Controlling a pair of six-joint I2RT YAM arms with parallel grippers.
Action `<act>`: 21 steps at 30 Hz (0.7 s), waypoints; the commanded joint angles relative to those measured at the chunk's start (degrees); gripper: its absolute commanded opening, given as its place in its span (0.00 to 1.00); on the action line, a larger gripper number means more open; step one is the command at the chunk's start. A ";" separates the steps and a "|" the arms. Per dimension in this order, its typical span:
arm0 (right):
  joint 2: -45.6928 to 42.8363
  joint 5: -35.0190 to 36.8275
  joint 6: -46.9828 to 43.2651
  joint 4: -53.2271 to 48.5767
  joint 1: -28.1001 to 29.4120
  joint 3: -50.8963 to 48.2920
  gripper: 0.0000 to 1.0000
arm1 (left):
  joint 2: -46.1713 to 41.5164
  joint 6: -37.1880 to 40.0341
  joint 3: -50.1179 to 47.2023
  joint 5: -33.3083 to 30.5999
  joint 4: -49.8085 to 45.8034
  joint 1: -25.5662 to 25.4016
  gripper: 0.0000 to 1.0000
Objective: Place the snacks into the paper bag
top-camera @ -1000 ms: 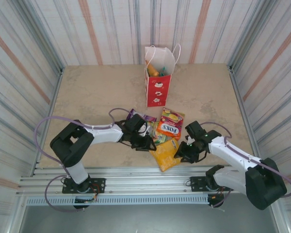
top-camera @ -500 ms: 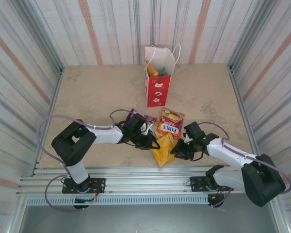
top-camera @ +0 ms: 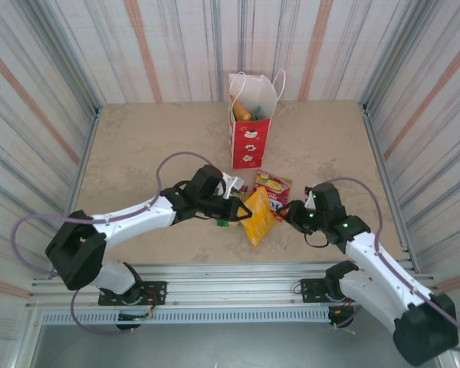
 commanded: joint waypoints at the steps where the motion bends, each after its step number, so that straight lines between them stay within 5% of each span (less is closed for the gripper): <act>1: -4.06 1.83 -6.29 4.08 -2.25 3.19 0.49 | -4.18 3.42 2.27 -5.62 -0.51 0.34 0.19; 8: -1.44 -5.30 -12.74 16.34 -6.64 9.67 0.61 | -8.64 3.01 3.90 -7.63 11.01 5.24 0.19; 21: 10.22 -17.45 -4.19 44.15 -8.05 14.88 0.76 | -9.34 0.56 10.65 -5.36 26.91 10.33 0.20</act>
